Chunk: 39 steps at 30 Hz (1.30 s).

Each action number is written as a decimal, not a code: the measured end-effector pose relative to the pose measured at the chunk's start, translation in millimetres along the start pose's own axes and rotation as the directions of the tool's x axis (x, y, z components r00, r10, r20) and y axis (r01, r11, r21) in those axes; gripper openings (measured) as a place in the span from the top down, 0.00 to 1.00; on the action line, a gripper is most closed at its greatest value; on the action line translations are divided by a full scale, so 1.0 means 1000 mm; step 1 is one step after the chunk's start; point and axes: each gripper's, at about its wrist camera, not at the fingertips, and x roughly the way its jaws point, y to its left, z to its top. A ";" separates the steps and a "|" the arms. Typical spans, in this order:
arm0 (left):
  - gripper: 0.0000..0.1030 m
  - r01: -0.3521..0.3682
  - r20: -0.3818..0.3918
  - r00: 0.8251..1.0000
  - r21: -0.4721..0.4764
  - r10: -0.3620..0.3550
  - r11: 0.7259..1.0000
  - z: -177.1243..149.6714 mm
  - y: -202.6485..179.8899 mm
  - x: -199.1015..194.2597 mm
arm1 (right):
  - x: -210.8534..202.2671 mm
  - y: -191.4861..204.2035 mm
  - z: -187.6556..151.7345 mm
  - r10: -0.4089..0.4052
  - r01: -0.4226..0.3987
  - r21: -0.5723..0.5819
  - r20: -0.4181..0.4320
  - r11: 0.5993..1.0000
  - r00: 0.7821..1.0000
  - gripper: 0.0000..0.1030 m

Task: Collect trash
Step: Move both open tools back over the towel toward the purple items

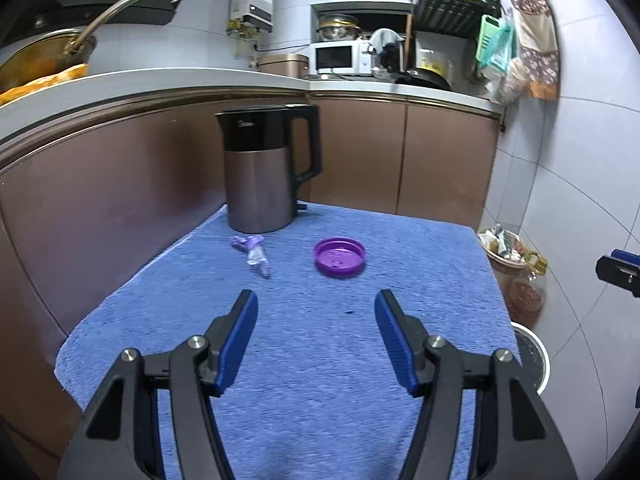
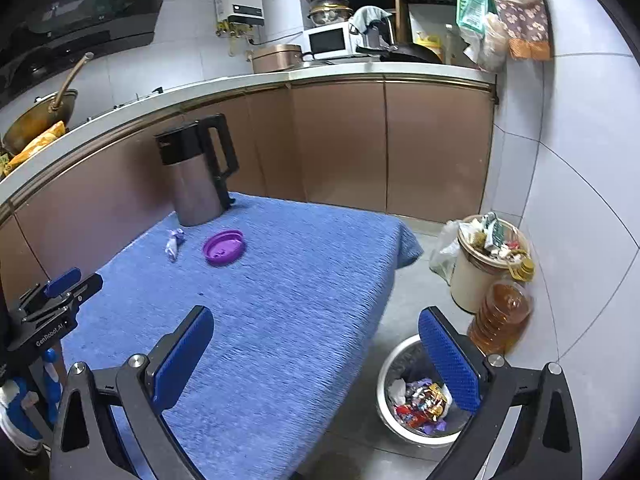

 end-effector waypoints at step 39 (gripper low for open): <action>0.43 -0.066 -0.037 0.997 -0.016 0.065 0.998 -0.018 0.040 0.014 | 0.023 0.043 0.001 0.119 -0.119 -0.067 -0.008 0.991 0.993 0.00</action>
